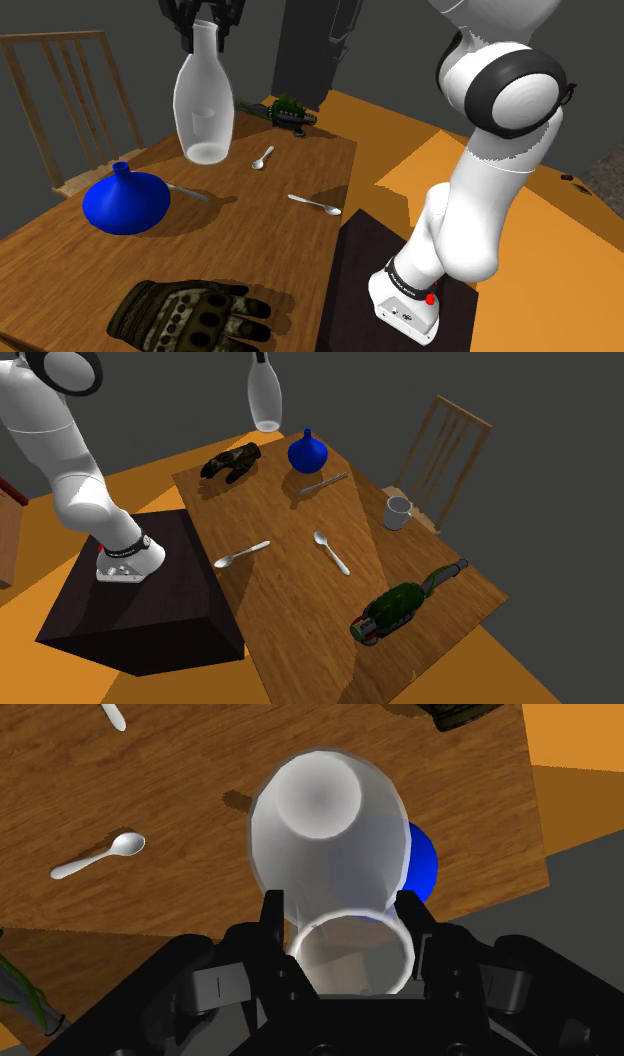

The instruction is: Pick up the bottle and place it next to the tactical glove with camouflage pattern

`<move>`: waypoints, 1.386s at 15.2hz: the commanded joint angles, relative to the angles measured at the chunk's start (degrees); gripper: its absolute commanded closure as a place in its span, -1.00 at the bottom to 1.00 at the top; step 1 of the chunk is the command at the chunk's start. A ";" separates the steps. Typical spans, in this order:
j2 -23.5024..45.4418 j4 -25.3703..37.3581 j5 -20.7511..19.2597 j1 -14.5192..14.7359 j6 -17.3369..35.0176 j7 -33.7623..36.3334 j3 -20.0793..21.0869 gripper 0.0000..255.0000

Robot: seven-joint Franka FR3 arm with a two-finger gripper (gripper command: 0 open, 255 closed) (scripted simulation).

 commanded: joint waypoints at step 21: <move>-8.08 -28.53 0.79 -0.62 20.55 0.22 -0.24 1.00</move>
